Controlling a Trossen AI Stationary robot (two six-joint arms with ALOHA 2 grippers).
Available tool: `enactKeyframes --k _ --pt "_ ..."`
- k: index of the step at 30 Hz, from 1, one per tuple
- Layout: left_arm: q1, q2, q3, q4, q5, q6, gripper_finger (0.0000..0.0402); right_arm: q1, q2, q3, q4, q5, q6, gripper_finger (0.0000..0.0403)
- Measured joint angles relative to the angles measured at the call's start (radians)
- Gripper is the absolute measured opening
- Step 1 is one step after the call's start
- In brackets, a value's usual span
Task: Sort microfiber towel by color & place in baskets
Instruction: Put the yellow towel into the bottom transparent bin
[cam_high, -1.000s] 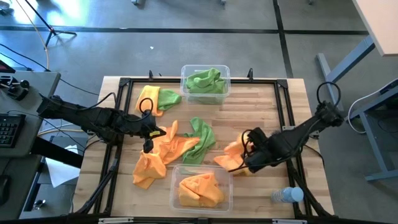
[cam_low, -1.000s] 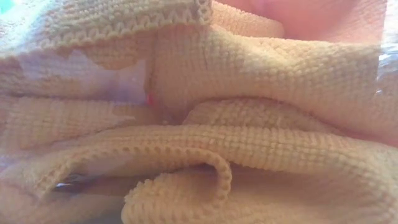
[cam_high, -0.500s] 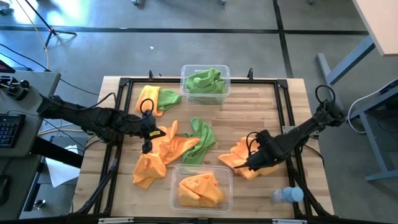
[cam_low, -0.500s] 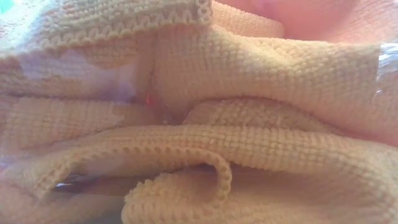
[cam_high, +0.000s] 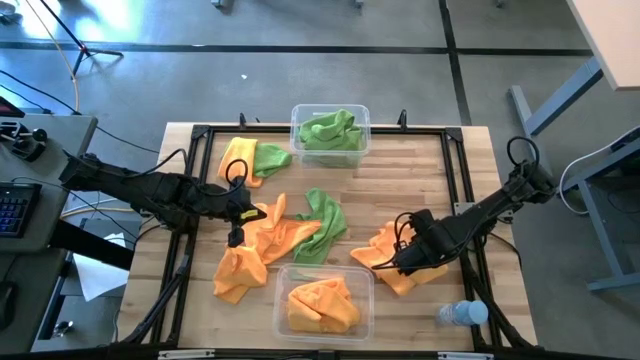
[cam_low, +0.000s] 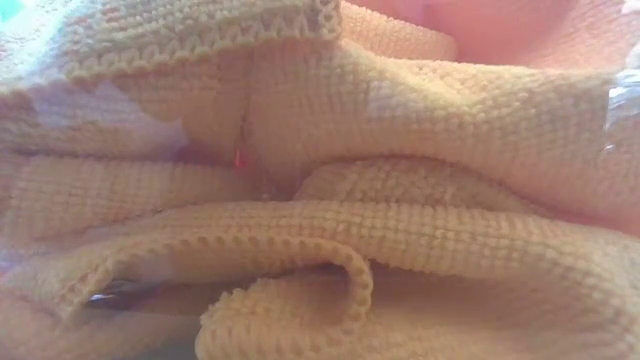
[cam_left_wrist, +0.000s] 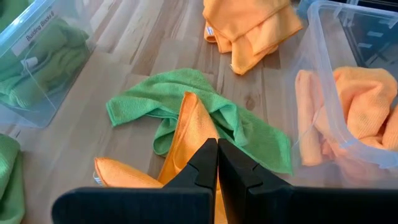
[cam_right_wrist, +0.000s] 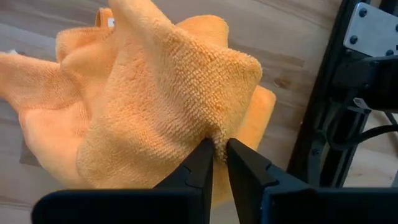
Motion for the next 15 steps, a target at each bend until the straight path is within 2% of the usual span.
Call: enactKeyframes --k 5,10,13,15 --pt "0.0 0.0 0.0 0.0 0.0 0.04 0.0 0.0 0.0 0.0 0.017 0.026 0.016 0.0043" --pt "0.0 0.0 0.0 0.0 0.0 0.052 0.0 0.001 0.0 0.0 0.04 0.026 0.016 0.0006" --pt "0.0 0.0 0.0 0.0 0.0 0.052 0.0 0.016 0.0 0.002 0.052 0.037 0.04 0.0004" --pt "0.0 0.0 0.0 0.0 0.0 0.052 0.0 0.042 0.001 0.021 0.051 0.081 0.073 0.0002"
